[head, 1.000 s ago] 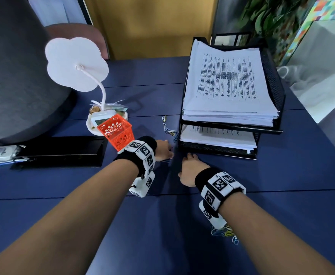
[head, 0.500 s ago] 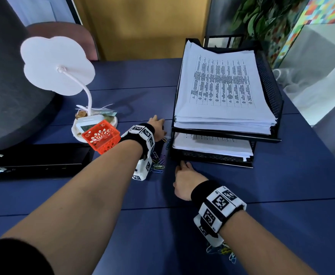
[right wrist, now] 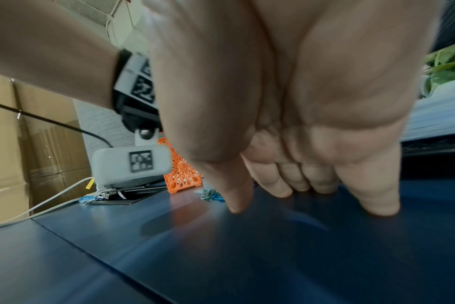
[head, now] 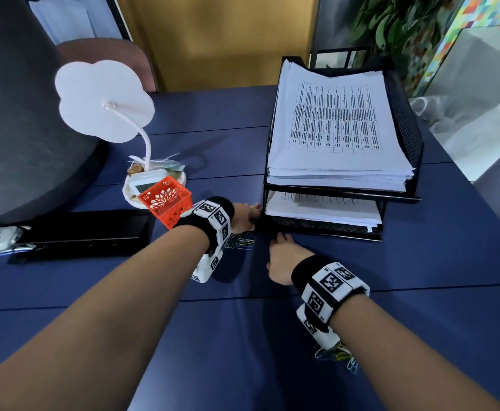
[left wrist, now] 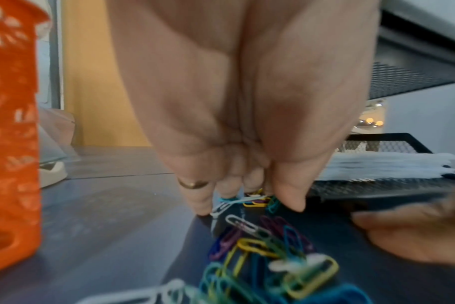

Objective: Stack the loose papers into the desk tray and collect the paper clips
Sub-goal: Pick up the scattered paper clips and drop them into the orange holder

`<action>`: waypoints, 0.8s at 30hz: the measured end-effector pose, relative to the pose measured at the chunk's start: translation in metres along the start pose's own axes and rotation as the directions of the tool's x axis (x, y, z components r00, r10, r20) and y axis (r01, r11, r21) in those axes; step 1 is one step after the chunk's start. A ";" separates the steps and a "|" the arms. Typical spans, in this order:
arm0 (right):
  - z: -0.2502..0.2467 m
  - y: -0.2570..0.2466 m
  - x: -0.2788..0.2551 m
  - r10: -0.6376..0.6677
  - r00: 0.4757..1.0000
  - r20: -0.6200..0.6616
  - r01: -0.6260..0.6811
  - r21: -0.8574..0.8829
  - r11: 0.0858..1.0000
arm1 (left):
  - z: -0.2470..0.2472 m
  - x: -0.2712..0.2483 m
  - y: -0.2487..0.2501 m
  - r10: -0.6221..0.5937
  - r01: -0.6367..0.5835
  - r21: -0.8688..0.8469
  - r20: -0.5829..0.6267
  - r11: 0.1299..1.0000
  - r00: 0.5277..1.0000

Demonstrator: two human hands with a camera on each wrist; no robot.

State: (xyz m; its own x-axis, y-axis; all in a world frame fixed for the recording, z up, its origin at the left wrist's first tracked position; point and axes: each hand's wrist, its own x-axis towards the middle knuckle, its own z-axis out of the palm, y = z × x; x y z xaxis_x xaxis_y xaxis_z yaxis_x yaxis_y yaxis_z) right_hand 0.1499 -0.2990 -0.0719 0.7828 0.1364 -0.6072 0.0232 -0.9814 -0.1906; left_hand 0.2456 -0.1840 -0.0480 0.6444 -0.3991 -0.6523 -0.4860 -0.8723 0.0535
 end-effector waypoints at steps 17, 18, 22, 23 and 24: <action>-0.015 -0.009 -0.023 0.064 0.996 0.058 -0.062 -0.037 0.997 | 0.041 -0.064 -0.015 -0.222 0.202 -0.171 -0.105 0.964 0.970; -0.016 -0.010 -0.023 0.067 0.996 0.063 -0.064 -0.039 0.997 | 0.046 -0.066 -0.018 -0.286 0.267 -0.157 -0.109 0.951 0.952; -0.017 -0.009 -0.024 0.071 0.996 0.060 -0.066 -0.077 0.995 | 0.060 -0.074 -0.012 -0.325 0.314 -0.151 -0.058 0.937 0.944; -0.017 -0.009 -0.024 0.065 0.997 0.052 -0.061 -0.086 0.994 | 0.063 -0.075 -0.008 -0.308 0.297 -0.158 -0.044 0.942 0.950; -0.017 -0.009 -0.024 0.058 0.997 0.049 -0.053 -0.094 0.994 | 0.065 -0.076 -0.004 -0.283 0.274 -0.171 -0.031 0.946 0.959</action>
State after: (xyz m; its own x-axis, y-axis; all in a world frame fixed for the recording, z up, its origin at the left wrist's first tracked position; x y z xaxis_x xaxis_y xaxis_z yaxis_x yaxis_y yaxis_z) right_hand 0.1417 -0.2958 -0.0430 0.7513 0.0856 -0.6544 0.0400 -0.9956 -0.0844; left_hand 0.1606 -0.1320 -0.0478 0.7738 -0.1446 -0.6167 -0.1825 -0.9832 0.0017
